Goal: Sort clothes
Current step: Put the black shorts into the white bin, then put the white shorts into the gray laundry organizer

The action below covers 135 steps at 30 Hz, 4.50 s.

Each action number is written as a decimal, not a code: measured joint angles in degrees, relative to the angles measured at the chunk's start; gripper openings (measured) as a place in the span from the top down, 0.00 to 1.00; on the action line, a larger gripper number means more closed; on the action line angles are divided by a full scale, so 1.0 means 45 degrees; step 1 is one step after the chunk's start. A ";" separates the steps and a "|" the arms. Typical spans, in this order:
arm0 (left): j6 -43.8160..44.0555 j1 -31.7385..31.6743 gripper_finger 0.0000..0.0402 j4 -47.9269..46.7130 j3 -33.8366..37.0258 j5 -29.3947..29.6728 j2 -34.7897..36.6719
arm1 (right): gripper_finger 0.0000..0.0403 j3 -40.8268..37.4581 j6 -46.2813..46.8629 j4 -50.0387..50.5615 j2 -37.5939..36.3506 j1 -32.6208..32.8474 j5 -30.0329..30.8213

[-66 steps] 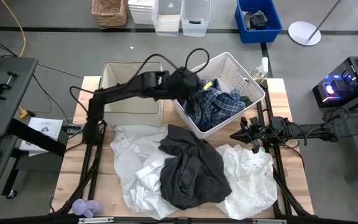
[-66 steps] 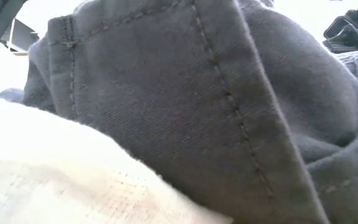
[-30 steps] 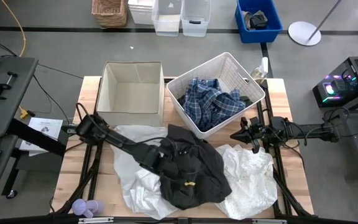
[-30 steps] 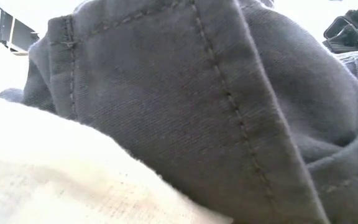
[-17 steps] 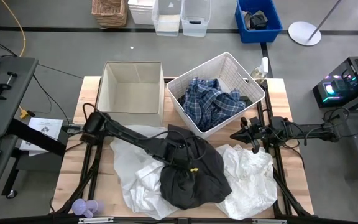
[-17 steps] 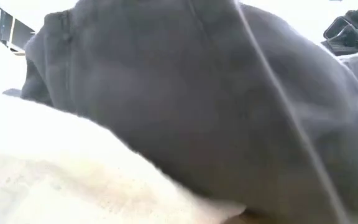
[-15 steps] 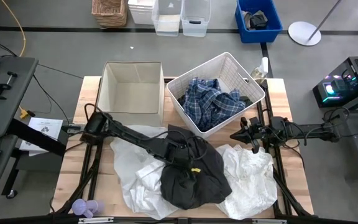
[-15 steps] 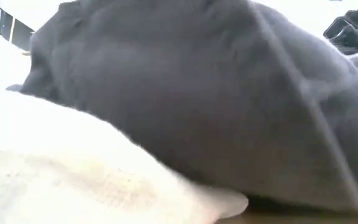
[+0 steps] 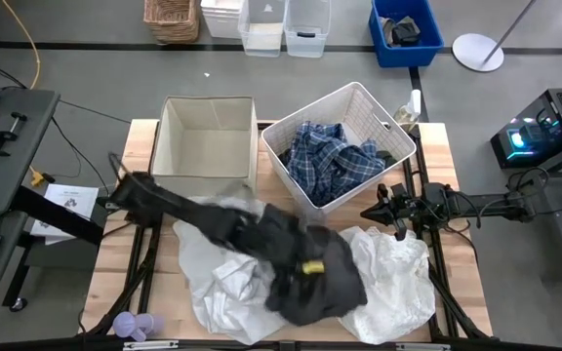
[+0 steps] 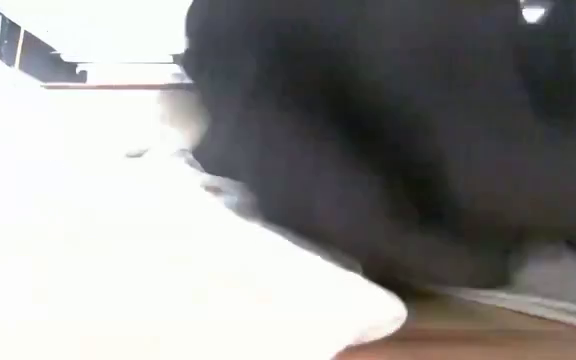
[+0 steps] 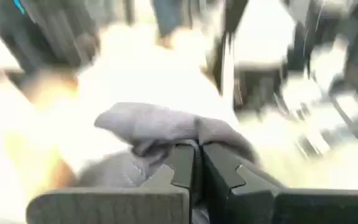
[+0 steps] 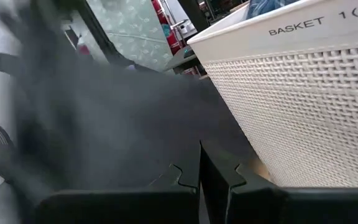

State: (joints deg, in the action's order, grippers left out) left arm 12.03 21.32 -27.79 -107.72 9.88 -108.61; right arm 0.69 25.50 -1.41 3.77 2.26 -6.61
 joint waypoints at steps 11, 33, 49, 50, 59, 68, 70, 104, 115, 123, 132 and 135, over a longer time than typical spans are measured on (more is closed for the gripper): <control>-0.9379 -0.3181 1.00 0.7719 -0.6094 0.2740 0.0815 | 1.00 0.0000 0.0001 -0.0004 0.0004 0.0000 0.0004; 0.0556 -0.5861 1.00 0.2831 -0.5767 -0.0760 -0.4537 | 1.00 0.0000 0.0002 -0.0004 0.0000 0.0003 0.0005; 0.5877 -0.6797 1.00 0.4231 -0.5802 -0.2279 -0.5939 | 1.00 0.0000 0.0000 0.0000 0.0000 0.0000 0.0029; 0.6244 -0.7020 1.00 0.4229 -0.5805 -0.2296 -0.5936 | 1.00 0.0000 0.0001 0.0000 0.0003 0.0000 0.0029; 0.7908 -0.7728 0.91 0.4074 -0.5793 -0.4166 -0.5946 | 1.00 0.0000 -0.0002 -0.0003 0.0000 0.0000 -0.0005; 0.5911 -0.7002 0.63 0.4796 -0.5780 -0.4273 -0.5933 | 1.00 0.0000 0.0000 -0.0001 0.0000 0.0000 0.0015; 0.5266 -0.6910 0.55 0.5331 -0.5912 -0.4342 -0.5921 | 1.00 -0.0003 0.0000 -0.0001 0.0000 0.0001 0.0015; -0.2306 0.0894 0.36 -0.6525 -0.2808 -0.3156 -0.1401 | 1.00 0.0000 0.0002 -0.0001 0.0085 0.0002 0.0005; -0.2643 0.0425 0.36 0.3293 0.2500 -0.1371 -0.0863 | 1.00 0.0000 0.0000 0.0000 0.0077 0.0004 0.0000; -0.2707 0.0011 0.36 0.3096 0.0019 -0.1370 -0.4322 | 1.00 0.0000 0.0000 -0.0004 0.0170 0.0004 0.0005; -0.3429 -0.0461 0.36 0.3090 -0.1093 0.0500 -0.6031 | 1.00 0.0000 0.0005 -0.0004 0.0174 0.0000 0.0005; -0.3806 -0.0706 0.36 0.2536 -0.1088 0.0417 -0.6328 | 1.00 0.0000 0.0005 -0.0004 0.0163 0.0001 0.0000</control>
State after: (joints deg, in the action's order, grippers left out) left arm -5.10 18.15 -16.38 -112.62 11.76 -137.09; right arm 0.69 25.52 -1.43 4.51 2.27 -6.61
